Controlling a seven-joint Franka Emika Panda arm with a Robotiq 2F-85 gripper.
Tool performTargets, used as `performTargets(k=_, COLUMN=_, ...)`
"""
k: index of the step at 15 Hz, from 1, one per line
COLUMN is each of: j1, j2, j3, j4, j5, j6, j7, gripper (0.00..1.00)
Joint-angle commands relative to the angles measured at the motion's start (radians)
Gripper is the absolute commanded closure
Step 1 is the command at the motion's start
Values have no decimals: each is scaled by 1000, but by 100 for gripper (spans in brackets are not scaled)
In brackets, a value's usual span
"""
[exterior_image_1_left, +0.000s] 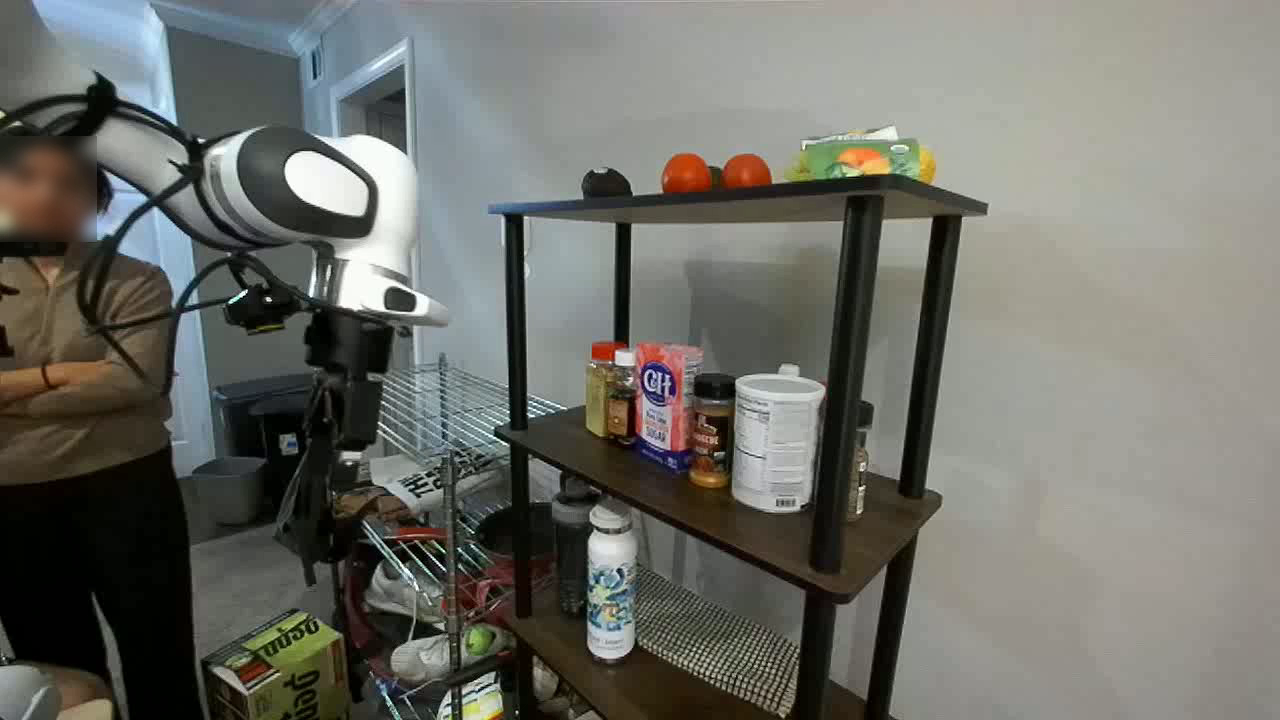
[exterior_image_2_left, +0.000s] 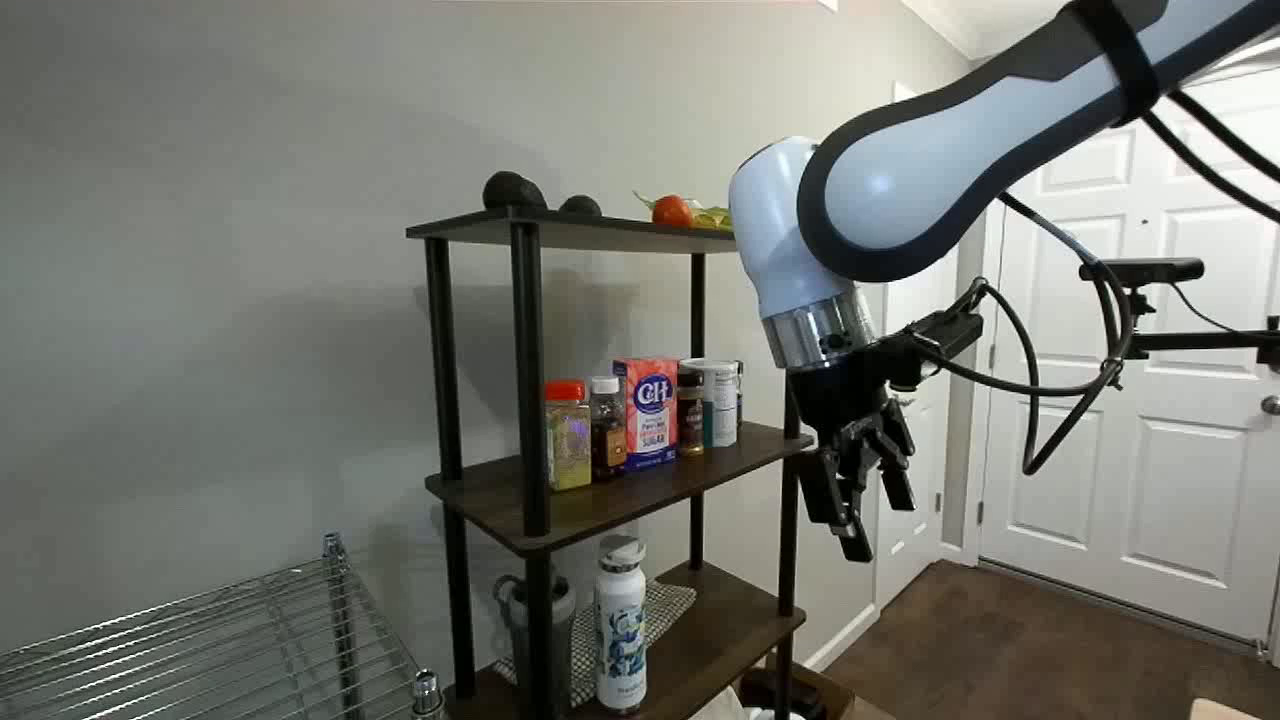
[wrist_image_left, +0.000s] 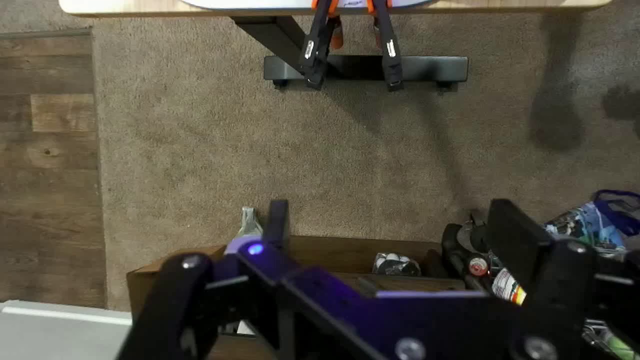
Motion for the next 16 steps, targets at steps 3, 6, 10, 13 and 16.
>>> performTargets(k=3, j1=24, j2=3, j3=-22, j4=2, j5=-8, j6=-3, j7=8, gripper=0)
performTargets(k=6, j1=24, j2=3, j3=-22, j4=2, j5=-8, j6=-3, j7=8, gripper=0)
performTargets(k=10, j1=19, j2=-9, j3=-7, j4=-20, j5=-21, j6=77, j7=78, gripper=0)
performTargets(k=13, j1=16, j2=-13, j3=22, j4=-49, j5=-47, j6=233, j7=174, gripper=0)
performTargets(k=16, j1=1, j2=7, j3=67, j4=-75, j5=-116, j6=375, j7=308, gripper=0)
